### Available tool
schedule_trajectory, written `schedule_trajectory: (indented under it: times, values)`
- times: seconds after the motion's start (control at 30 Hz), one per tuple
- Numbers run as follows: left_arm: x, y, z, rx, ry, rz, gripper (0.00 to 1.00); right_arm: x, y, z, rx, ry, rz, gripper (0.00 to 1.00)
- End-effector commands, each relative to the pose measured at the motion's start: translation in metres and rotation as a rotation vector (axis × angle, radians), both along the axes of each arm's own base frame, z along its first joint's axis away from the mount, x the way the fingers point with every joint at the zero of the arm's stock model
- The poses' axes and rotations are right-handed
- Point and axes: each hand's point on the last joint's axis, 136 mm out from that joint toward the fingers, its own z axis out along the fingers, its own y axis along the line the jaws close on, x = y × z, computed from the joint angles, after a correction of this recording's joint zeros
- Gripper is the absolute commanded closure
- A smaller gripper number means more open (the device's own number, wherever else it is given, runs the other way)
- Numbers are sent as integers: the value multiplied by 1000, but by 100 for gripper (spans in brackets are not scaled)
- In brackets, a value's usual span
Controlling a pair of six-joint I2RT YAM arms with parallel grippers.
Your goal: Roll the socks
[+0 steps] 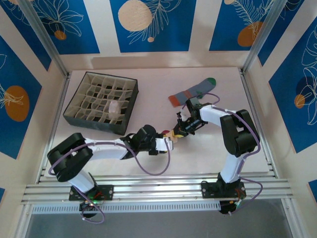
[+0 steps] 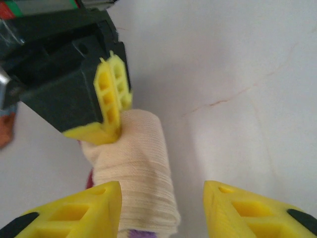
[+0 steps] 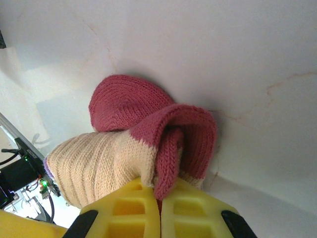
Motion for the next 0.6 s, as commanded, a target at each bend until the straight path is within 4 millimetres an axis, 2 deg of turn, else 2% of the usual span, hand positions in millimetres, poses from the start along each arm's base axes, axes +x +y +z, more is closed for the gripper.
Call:
schedule_trajectory:
  times: [0.0,0.23,0.27,0.3,0.33,0.37,0.43,0.57]
  values:
    - [21,-1,-5,70,-129,29,55,-26,-24,-29,-160,117,14,99]
    - [24,-3,-39,129,-110,28,56,-30,-22,-27,-150,134,23,99]
    - [23,-3,-43,130,-96,28,60,-30,-22,-27,-149,136,23,98]
    - [20,-2,-47,137,-81,19,72,-30,-22,-27,-150,139,23,98]
    - [18,-2,-50,148,-59,13,96,-30,-22,-26,-149,138,24,97]
    - [16,-1,-52,154,-40,16,100,-31,-22,-24,-144,134,23,95]
    - [13,0,-51,135,-1,20,100,-28,-19,-17,-119,103,20,86]
    - [8,8,-50,60,222,38,100,-14,-14,12,-21,-24,-17,59]
